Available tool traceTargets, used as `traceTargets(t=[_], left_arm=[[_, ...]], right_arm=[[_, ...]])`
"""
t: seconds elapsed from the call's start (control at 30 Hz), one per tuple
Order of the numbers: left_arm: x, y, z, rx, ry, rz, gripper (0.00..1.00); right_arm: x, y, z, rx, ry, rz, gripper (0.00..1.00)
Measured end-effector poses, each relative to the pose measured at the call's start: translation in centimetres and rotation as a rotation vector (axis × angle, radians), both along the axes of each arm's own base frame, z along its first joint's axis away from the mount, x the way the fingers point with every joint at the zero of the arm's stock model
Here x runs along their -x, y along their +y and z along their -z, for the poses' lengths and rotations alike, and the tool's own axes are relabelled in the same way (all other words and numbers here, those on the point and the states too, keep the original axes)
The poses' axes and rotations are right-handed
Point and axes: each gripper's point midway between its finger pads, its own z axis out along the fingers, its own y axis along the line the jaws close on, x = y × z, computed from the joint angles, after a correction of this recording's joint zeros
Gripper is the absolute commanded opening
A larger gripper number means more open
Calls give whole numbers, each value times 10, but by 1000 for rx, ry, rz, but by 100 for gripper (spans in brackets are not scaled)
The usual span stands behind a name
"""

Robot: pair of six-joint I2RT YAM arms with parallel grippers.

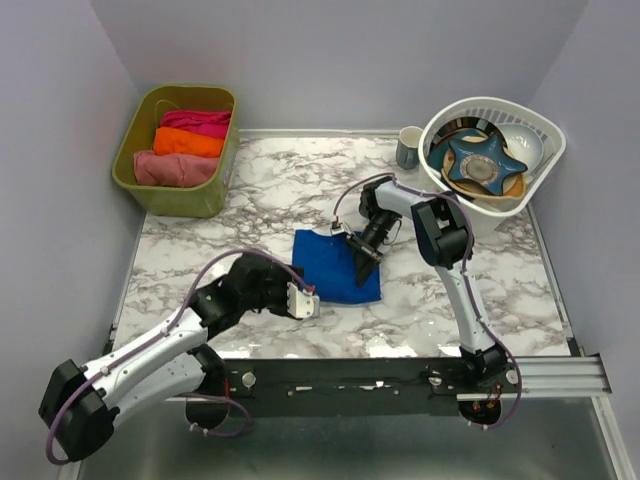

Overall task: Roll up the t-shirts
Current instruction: Roll the T-shirt to the center of the board.

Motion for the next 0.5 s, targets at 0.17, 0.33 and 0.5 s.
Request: traceTargets(t=[0.17,0.33,0.5], left_arm=[[20,-12,36,29,-214,76,78],[29,-23,59,13,-322,120,79],[19,-30,71,-15,-388,93,77]], right_arm=[[1,-1,0,24,5,-5,8],[1,-1,0,27,8,-4,9],[2,0,0,30,10,-4,9]])
